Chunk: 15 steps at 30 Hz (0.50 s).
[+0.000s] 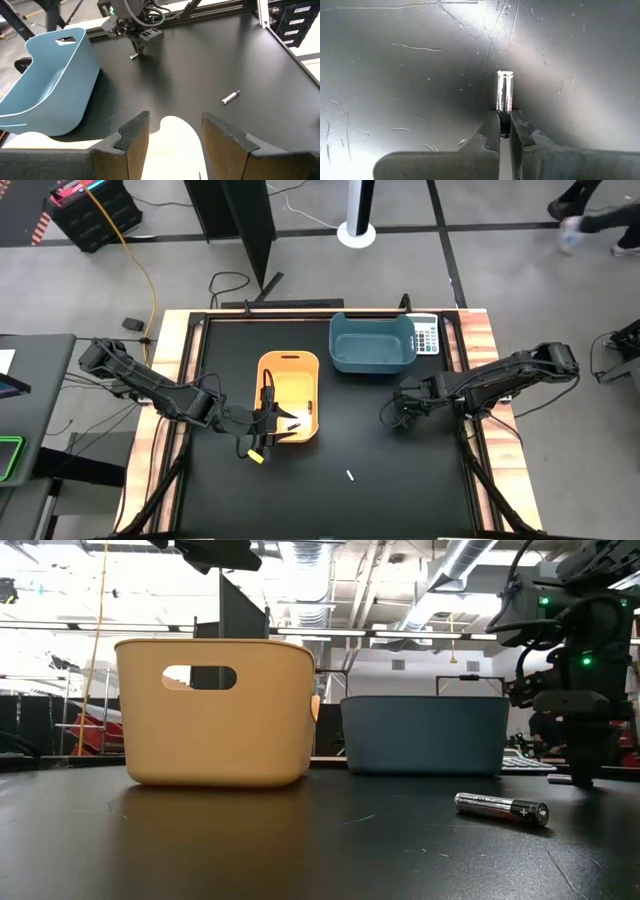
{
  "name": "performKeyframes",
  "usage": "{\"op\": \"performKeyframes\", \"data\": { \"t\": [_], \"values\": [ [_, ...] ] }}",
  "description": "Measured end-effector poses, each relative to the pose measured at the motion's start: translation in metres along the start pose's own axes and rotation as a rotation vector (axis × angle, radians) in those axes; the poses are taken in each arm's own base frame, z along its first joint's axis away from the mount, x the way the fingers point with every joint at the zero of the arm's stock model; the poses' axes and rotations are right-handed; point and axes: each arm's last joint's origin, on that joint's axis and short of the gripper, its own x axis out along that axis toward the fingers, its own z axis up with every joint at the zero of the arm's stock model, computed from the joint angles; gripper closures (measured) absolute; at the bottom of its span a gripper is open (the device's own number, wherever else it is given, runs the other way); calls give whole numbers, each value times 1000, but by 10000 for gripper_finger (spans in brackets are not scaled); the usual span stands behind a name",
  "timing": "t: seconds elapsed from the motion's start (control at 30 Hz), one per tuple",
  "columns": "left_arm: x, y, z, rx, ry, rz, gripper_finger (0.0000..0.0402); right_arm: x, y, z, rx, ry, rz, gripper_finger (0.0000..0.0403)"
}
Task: Sort batteries
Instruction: Put the top silver battery in the blue bin
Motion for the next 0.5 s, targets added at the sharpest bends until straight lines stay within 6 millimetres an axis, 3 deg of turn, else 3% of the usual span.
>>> {"op": "performKeyframes", "data": {
  "t": [0.5],
  "values": [
    [0, 0, 0, 0, 0, 0, 229, -6, 3, 4, -11, -19, -8, 388]
  ]
}}
